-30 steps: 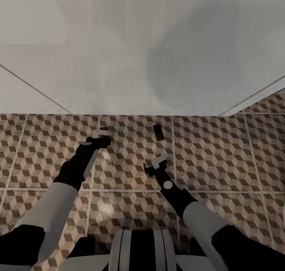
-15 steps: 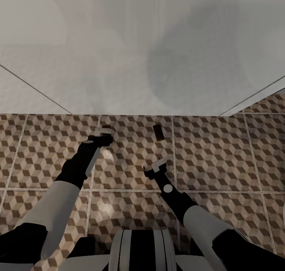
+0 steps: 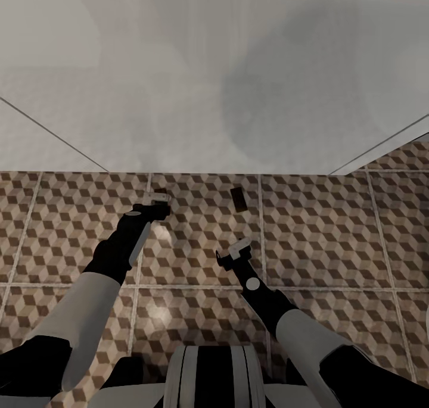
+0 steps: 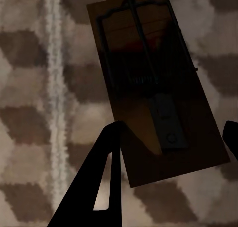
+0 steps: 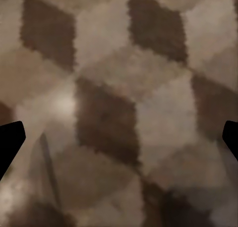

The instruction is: Take the four mousetraps from the cabinet in the bathroom and place them on the bathroom floor. Make sure all four end up on the same floor surface, and ensure that at least two of them are either under or directly next to the same bathroom sink.

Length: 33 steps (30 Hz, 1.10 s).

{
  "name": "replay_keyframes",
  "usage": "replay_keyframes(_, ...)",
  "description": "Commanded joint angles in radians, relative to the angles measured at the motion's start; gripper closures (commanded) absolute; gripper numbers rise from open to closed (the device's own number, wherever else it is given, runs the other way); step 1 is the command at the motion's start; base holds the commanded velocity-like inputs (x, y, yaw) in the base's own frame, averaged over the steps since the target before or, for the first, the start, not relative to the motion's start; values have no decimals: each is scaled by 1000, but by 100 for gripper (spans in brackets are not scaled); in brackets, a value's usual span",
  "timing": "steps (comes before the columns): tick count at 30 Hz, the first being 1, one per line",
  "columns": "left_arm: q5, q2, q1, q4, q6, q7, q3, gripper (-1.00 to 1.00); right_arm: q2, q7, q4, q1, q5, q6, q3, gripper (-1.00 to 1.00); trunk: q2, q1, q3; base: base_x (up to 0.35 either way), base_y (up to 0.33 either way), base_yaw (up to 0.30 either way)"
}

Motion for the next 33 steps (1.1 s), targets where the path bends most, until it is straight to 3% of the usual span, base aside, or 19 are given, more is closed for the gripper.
replay_keyframes(1, 3, 0, 0, -1, 5, 5, -2, 100, 0, -9, 1, -1, 10, 0, 4, -100, 0, 0, 0, 0, 0, 0)
replay_keyframes(13, 3, 0, 0, -1, 5, 5, -2, 100, 0, -9, 2, -1, 9, 0, 4, -100, 0, 0, 0, 0, 0, 0)
replay_keyframes(14, 3, 0, 0, -1, 5, 5, -2, -100, 0, -9, 2, -1, 9, 0, 4, -100, 0, 0, 0, 0, 0, 0)
replay_keyframes(33, 3, 0, 0, 0, 3, 6, -4, -100, 0, -9, 4, -1, 8, 0, 3, -100, 0, 0, 0, 0, 0, 0)
